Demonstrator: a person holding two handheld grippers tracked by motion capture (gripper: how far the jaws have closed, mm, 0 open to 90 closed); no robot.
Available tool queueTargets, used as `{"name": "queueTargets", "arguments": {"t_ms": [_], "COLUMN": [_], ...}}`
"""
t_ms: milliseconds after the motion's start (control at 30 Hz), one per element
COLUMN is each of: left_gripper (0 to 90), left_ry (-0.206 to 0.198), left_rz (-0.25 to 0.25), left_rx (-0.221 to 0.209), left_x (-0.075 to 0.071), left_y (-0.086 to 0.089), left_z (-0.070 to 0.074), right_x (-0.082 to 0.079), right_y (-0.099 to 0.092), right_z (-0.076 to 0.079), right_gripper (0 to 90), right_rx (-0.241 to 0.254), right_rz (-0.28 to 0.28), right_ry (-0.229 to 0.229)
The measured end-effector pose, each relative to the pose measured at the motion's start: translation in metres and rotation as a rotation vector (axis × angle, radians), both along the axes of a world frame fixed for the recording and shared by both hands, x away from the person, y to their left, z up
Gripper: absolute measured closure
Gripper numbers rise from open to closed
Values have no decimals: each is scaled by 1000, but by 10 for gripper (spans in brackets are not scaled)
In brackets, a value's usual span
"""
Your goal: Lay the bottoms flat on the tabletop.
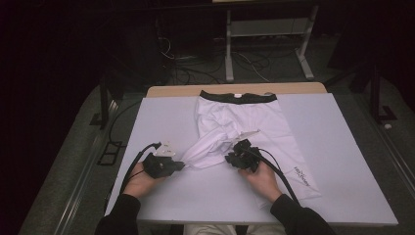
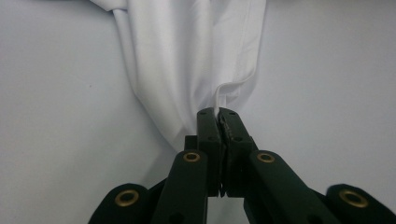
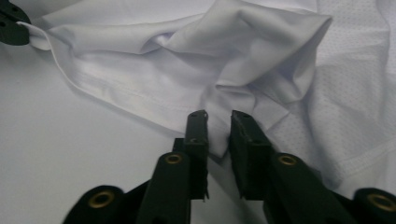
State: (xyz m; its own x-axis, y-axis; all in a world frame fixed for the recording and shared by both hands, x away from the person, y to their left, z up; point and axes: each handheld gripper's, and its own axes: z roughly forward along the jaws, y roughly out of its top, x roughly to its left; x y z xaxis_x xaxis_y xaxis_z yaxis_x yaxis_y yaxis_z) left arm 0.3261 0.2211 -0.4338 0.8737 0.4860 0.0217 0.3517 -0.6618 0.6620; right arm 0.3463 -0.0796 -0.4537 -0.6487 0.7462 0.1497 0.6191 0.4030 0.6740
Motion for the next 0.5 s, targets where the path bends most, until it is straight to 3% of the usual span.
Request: {"name": "queueTargets", "arguments": {"t_ms": [367, 500], "left_gripper": [878, 878], "left_ry": [1, 0], "left_rz": [2, 4], "left_rx": [2, -1], "left_x": [1, 0], "left_y": [1, 2], "left_z": [0, 0], "right_x": [5, 8], "right_y": [-4, -7], "right_z": [0, 0], "right_gripper": [871, 875], "right_rx": [19, 51], "right_rz": [21, 26], "right_ry": [17, 44]}}
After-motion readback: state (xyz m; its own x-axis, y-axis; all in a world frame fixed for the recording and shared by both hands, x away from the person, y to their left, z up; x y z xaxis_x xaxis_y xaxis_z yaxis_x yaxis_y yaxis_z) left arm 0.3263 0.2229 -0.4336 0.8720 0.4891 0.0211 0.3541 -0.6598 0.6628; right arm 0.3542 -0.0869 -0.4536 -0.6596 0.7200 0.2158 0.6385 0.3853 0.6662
